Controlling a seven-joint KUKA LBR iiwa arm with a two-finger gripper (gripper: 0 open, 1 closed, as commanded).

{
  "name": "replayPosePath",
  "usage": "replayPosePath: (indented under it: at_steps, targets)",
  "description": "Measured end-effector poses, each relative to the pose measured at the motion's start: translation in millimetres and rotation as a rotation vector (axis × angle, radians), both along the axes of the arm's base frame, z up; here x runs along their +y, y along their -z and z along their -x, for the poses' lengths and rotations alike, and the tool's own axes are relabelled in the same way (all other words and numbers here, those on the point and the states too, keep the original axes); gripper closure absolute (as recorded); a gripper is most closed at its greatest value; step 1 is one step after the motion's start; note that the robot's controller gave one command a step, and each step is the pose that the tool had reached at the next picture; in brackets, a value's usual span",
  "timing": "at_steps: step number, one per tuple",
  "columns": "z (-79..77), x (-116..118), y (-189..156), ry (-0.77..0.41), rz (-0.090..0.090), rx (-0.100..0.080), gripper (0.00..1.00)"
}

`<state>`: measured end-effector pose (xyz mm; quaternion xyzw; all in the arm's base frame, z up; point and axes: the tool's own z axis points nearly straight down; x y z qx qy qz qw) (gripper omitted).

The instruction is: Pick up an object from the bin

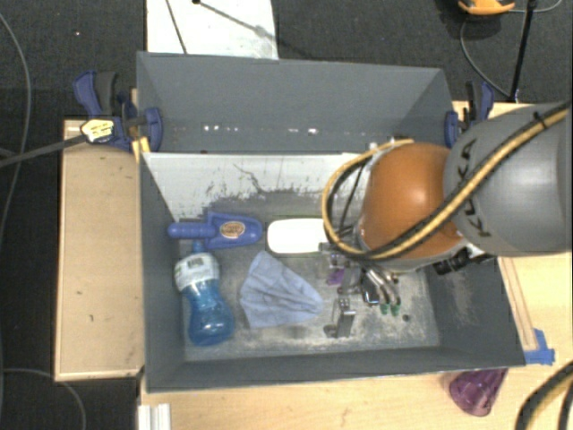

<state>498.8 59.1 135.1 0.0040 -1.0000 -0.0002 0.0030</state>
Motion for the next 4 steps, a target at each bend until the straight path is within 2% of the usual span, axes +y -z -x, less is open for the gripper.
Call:
replayPosePath:
  at_steps: [1,2,3,4]
  targets:
    - [-1.9,-0.3,-4.4,0.003,-0.001,-0.008,0.00]
    - [2.3,17.7,-0.8,0.095,0.002,-0.004,0.00]
    - [1.4,40.3,-13.2,0.221,-0.003,-0.013,0.00]
    - [8.4,35.3,-8.2,0.271,0.000,-0.006,0.00]
